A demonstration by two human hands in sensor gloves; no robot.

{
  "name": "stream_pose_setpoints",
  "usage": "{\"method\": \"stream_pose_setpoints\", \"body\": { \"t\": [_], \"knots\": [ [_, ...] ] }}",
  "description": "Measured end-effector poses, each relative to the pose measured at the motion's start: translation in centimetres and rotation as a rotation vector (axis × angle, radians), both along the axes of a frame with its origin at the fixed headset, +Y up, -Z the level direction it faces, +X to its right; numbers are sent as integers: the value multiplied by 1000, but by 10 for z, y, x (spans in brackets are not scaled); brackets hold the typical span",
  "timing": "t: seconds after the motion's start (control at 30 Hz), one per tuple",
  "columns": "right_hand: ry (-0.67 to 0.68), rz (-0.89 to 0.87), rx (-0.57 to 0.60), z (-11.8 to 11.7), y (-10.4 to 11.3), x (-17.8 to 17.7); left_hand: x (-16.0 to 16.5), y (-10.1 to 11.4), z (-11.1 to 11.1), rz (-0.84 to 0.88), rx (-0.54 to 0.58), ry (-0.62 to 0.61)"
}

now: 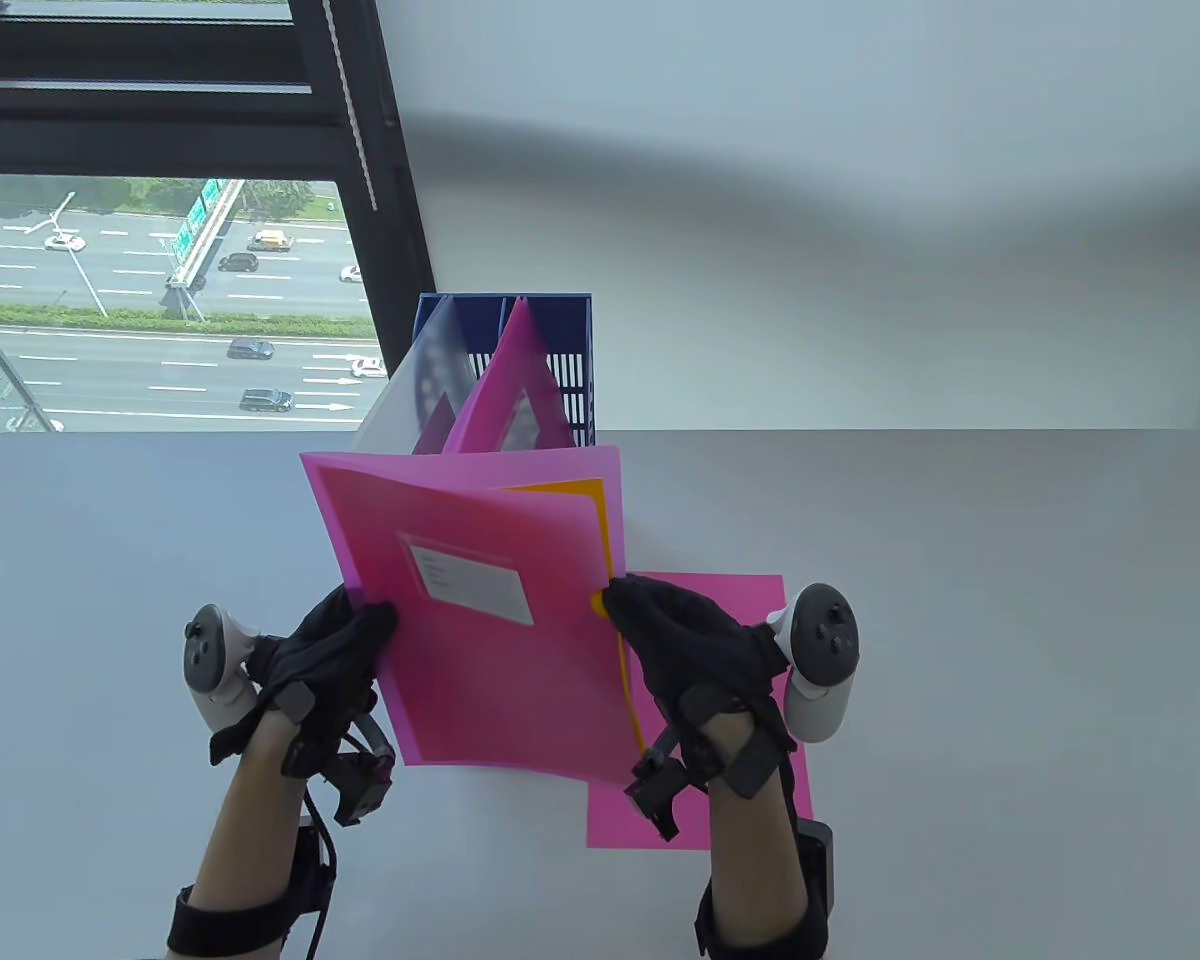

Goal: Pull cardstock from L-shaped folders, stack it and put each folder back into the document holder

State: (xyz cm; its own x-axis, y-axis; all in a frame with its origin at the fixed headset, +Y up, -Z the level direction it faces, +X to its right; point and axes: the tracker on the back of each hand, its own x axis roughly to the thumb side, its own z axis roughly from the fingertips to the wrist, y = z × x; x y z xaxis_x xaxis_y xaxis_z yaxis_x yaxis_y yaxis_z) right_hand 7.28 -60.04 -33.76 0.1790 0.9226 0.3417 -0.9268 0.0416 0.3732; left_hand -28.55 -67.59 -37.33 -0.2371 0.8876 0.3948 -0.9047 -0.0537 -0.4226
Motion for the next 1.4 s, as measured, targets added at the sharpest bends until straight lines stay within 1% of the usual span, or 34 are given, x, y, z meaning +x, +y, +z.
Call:
{"method": "stream_pose_setpoints", "body": {
  "t": [0.1,0.17,0.3,0.43,0.67,0.73,0.77,0.83,0.9,1.13,1.23,1.27,1.4],
  "knots": [
    [25,-12,-13,-1,-1,-1,0,1,0,6,3,-6],
    [13,-8,-12,0,0,-1,-1,1,0,5,4,-4],
    [-84,45,20,3,4,2,-1,1,0,12,0,-1],
    [-196,137,68,6,9,6,-2,1,0,10,-2,-1],
    [-322,242,132,12,15,7,-1,1,0,6,-9,5],
    [-409,299,180,15,18,8,-1,1,1,8,-13,5],
    [-481,343,224,17,19,8,-1,1,1,7,-12,4],
    [-579,431,282,20,22,7,-1,1,1,4,-9,0],
    [-615,472,325,21,23,6,-1,1,1,-1,-7,13],
    [-646,504,331,21,21,4,-4,3,1,-35,11,44],
    [-712,484,338,23,21,8,-6,4,2,-47,17,62],
    [-757,491,348,24,22,13,-8,4,2,-54,19,73],
    [-836,483,365,28,23,27,-16,6,2,-60,25,106]
  ]
}}
